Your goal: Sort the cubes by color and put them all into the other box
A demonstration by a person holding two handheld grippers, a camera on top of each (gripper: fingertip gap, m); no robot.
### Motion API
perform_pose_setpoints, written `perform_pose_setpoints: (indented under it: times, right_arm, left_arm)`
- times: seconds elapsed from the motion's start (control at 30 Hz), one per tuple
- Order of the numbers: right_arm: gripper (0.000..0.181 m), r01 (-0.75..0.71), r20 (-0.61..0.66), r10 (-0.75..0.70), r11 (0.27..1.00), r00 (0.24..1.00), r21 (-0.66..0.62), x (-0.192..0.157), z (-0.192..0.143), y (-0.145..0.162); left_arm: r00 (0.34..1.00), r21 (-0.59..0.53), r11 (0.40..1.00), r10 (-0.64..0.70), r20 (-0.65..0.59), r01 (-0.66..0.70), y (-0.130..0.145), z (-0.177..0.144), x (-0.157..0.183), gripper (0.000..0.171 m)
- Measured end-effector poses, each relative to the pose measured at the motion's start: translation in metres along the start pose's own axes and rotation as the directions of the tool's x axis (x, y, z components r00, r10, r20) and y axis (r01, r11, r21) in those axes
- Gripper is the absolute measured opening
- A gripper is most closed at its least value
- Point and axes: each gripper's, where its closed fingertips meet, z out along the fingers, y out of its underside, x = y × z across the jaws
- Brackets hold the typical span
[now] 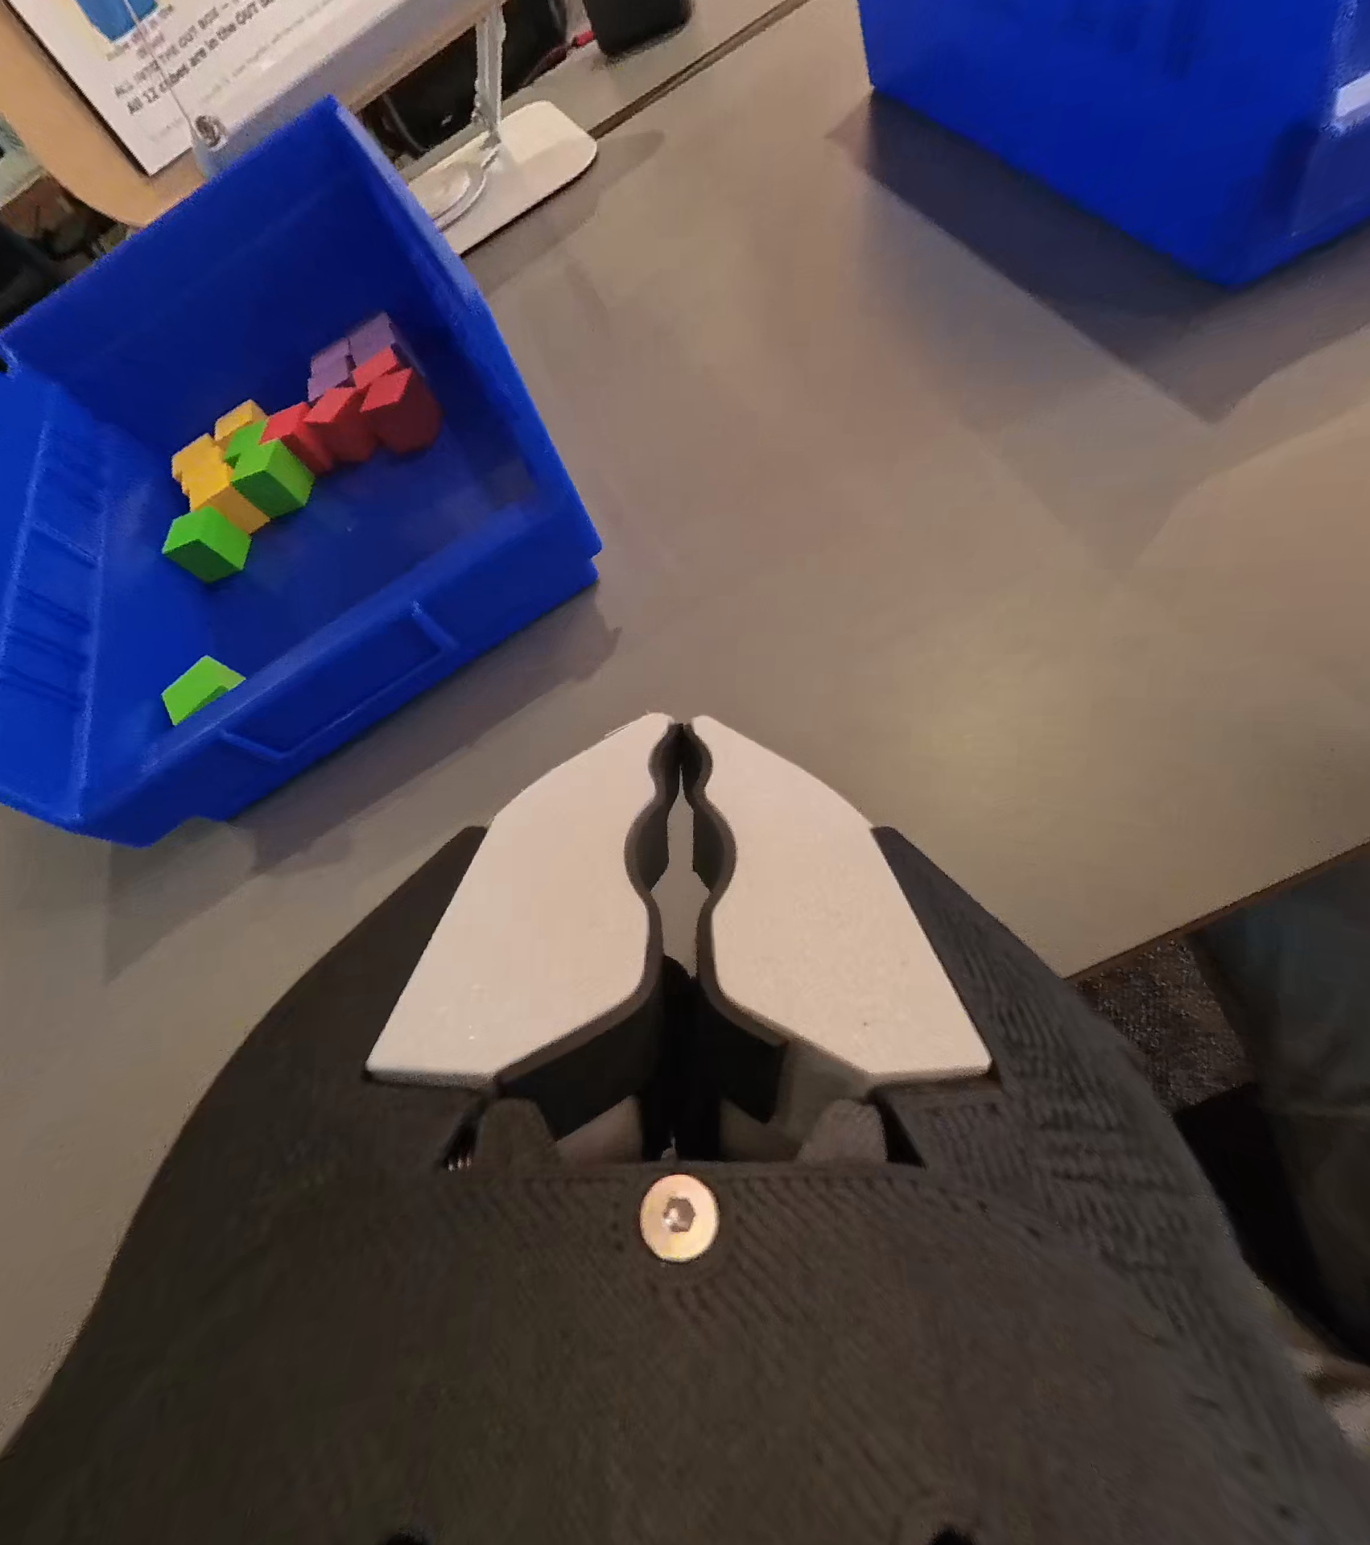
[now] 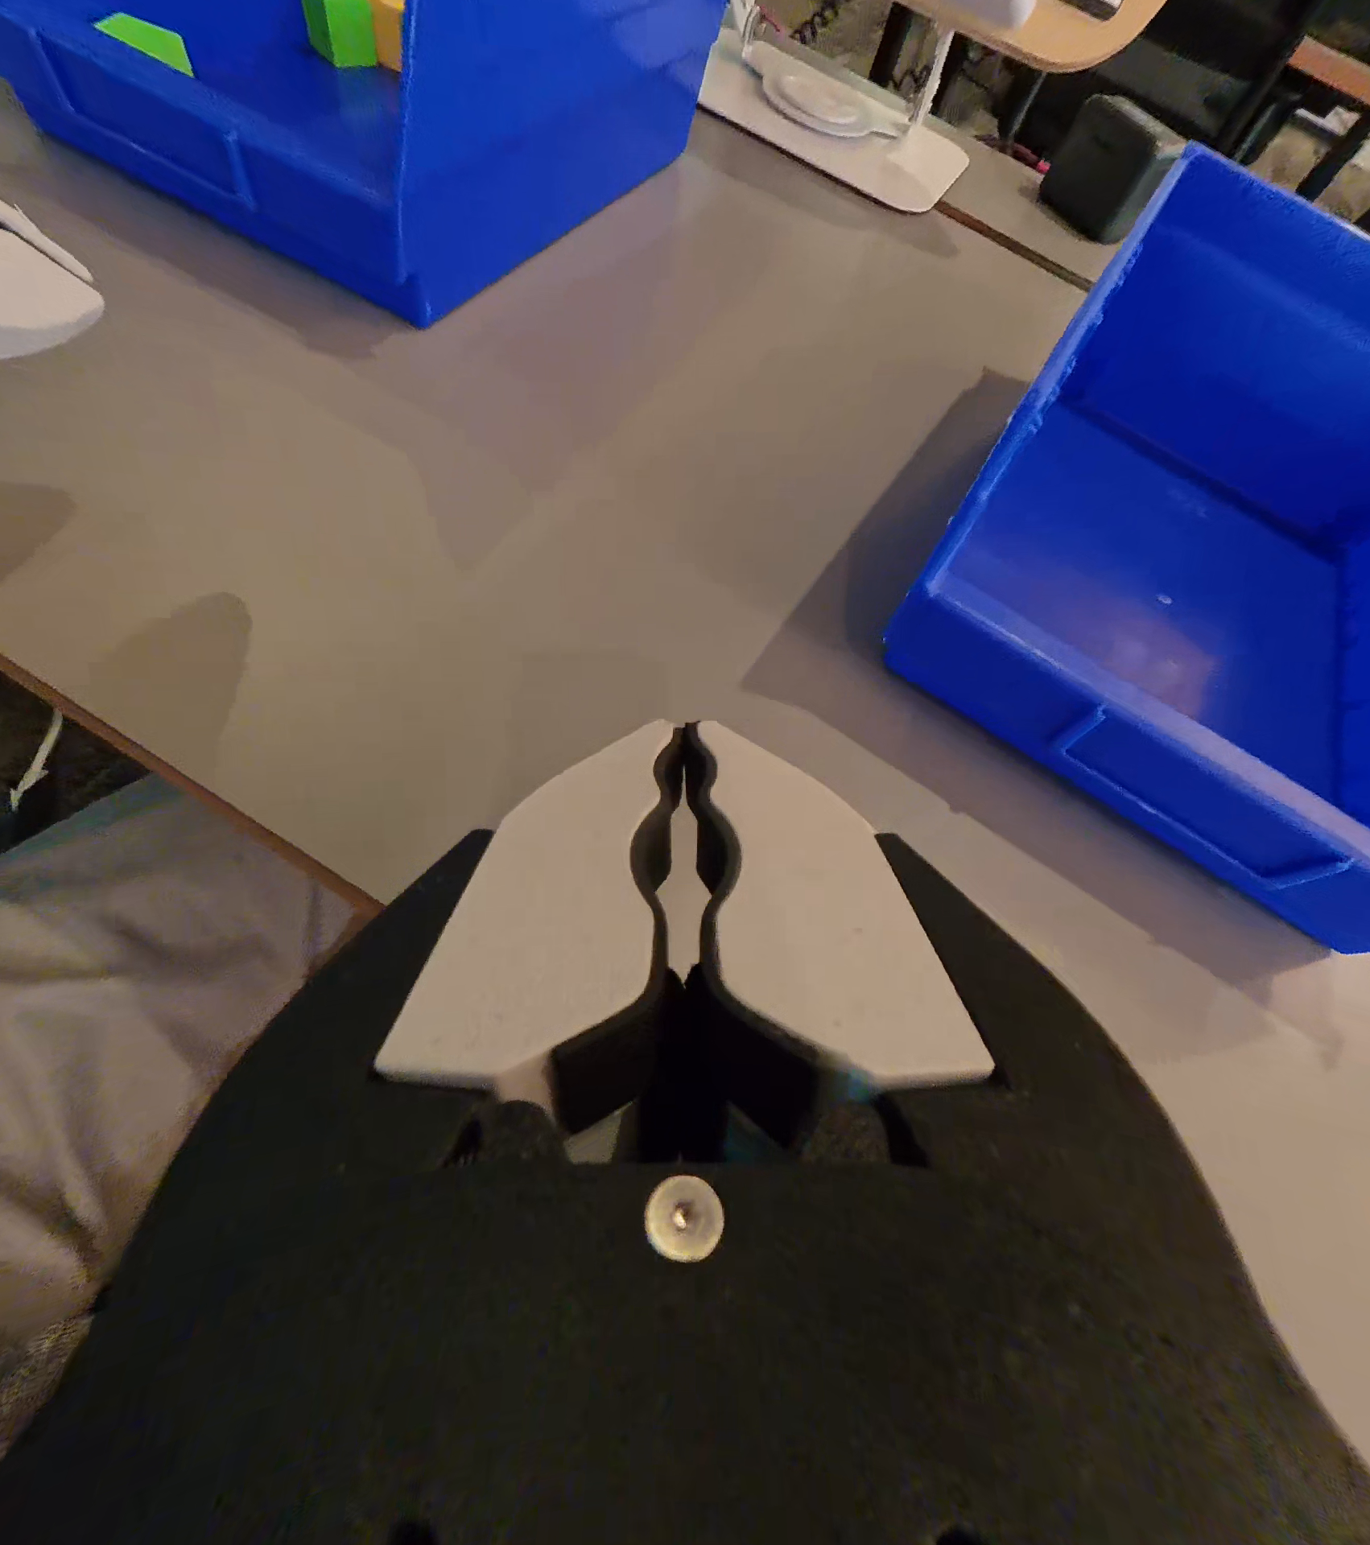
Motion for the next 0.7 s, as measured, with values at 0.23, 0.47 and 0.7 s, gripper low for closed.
perform_pose_setpoints:
  times: [0.23,0.47,0.7]
  right_arm:
    - [0.015,-0.005,0.003,0.005,0.999,1.0,-0.045,0.006,0.0,0.01]
    - [0.035,0.041,-0.015,-0.043,0.992,0.999,-0.117,0.025,0.027,0.0]
    - [0.05,0.059,0.063,-0.05,0.989,0.997,-0.135,0.021,0.056,-0.008]
  left_arm:
    - [0.998,0.024,0.999,-0.047,-0.037,0.048,-0.006,0.007,-0.002,0.0]
    - [0.994,-0.012,0.997,0.078,-0.077,-0.08,-0.034,0.041,0.023,0.0]
    - [0.978,-0.05,0.991,0.113,-0.174,-0.123,-0.05,0.065,0.04,0.015]
